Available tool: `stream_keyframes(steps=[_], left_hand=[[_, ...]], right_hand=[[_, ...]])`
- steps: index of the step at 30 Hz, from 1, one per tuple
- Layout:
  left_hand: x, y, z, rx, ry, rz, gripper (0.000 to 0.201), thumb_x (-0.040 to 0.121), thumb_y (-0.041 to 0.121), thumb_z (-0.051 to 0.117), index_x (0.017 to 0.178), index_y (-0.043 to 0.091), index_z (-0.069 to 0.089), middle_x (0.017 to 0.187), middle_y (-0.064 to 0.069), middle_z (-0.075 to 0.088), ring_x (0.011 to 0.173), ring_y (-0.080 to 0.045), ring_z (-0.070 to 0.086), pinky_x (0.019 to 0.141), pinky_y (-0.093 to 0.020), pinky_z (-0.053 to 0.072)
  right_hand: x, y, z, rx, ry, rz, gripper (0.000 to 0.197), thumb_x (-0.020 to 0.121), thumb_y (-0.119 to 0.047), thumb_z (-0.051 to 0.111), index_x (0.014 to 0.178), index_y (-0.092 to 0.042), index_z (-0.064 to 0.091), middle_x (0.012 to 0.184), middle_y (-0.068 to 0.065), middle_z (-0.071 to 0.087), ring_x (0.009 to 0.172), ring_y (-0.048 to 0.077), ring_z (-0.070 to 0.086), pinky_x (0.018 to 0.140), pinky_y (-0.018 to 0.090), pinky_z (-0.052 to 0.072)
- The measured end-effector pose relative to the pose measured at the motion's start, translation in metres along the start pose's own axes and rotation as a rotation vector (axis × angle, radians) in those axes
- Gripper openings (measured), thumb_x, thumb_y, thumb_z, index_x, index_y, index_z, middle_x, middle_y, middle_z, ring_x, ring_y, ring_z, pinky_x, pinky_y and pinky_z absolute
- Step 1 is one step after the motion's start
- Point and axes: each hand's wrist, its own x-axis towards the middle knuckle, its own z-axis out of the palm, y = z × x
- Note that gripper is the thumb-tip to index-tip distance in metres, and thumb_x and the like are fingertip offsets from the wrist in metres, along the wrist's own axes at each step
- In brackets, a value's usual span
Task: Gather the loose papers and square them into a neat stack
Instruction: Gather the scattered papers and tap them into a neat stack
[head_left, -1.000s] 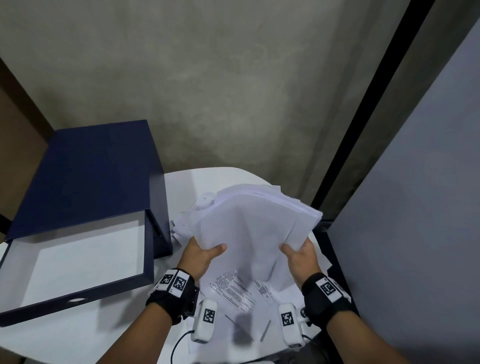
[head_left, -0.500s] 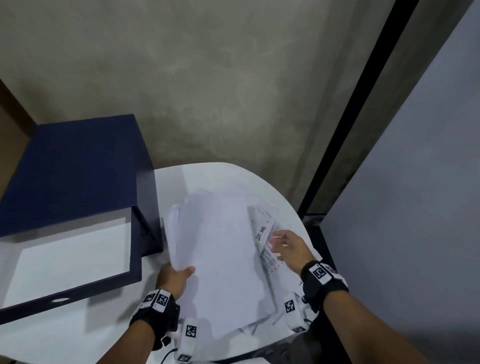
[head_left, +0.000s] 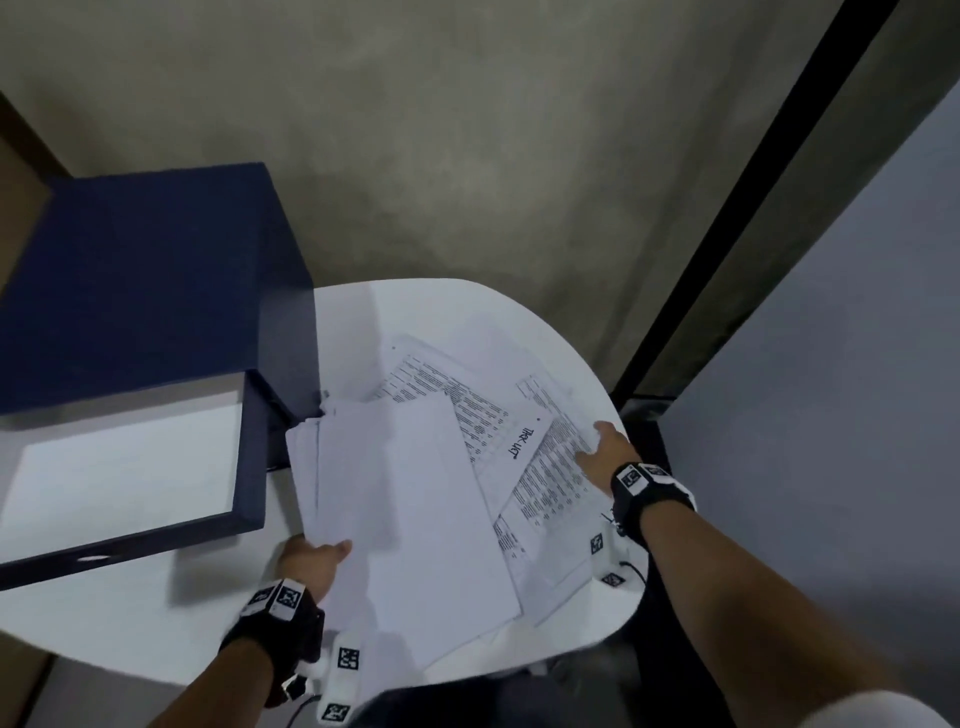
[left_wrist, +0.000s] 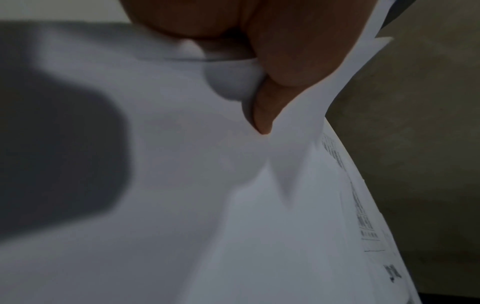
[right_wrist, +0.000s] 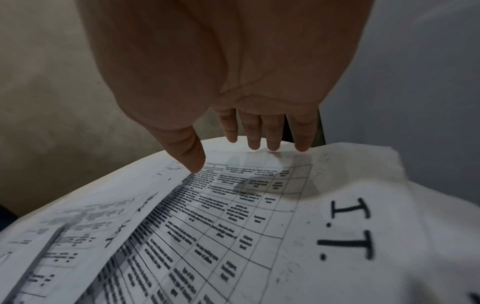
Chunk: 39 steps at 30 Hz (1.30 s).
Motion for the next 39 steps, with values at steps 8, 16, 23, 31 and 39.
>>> stream_keyframes(steps=[8,16,23,31,39], left_hand=[[0.002,0.004,-0.001,0.067,-0.004,0.002,0.051,0.086,0.016,0.069,0.125,-0.011,0.048,0.128,-0.026,0.057,0.116,-0.04,0.055,0.092,-0.035,0.041],[0.017,-0.005,-0.004,0.092,-0.024,0.006,0.048,0.085,0.017,0.071,0.12,-0.01,0.053,0.121,-0.025,0.061,0.112,-0.04,0.058,0.085,-0.032,0.041],[0.027,-0.009,-0.006,0.132,-0.045,0.017,0.046,0.083,0.021,0.072,0.118,-0.003,0.057,0.119,-0.019,0.065,0.109,-0.036,0.062,0.094,-0.035,0.047],[0.027,-0.008,-0.006,0.146,-0.073,0.022,0.047,0.084,0.021,0.071,0.122,-0.002,0.055,0.122,-0.018,0.063,0.112,-0.036,0.06,0.094,-0.036,0.046],[0.023,-0.005,-0.01,0.078,-0.101,0.072,0.048,0.08,0.019,0.073,0.121,-0.001,0.059,0.117,-0.018,0.066,0.104,-0.034,0.063,0.093,-0.035,0.048]], right_hand=[[0.023,-0.032,0.021,-0.135,0.041,0.07,0.09,0.08,-0.068,0.057,0.146,-0.012,0.031,0.146,0.02,0.04,0.136,0.041,0.036,0.108,0.053,0.037],[0.044,-0.079,0.031,-0.177,0.045,0.034,0.098,0.079,-0.075,0.051,0.151,-0.013,0.026,0.151,0.019,0.029,0.139,0.041,0.027,0.107,0.055,0.033],[0.033,-0.084,0.042,-0.191,0.009,0.043,0.074,0.078,-0.043,0.075,0.135,-0.008,0.041,0.136,0.019,0.037,0.109,0.04,0.059,0.091,0.044,0.052],[0.004,-0.071,0.006,-0.117,0.002,-0.15,0.036,0.089,-0.025,0.064,0.122,-0.012,0.057,0.115,0.012,0.066,0.098,0.032,0.065,0.078,0.035,0.053],[-0.029,-0.041,-0.111,0.399,0.218,-0.234,0.037,0.086,-0.007,0.064,0.121,-0.017,0.064,0.115,0.007,0.068,0.106,0.031,0.065,0.095,0.047,0.051]])
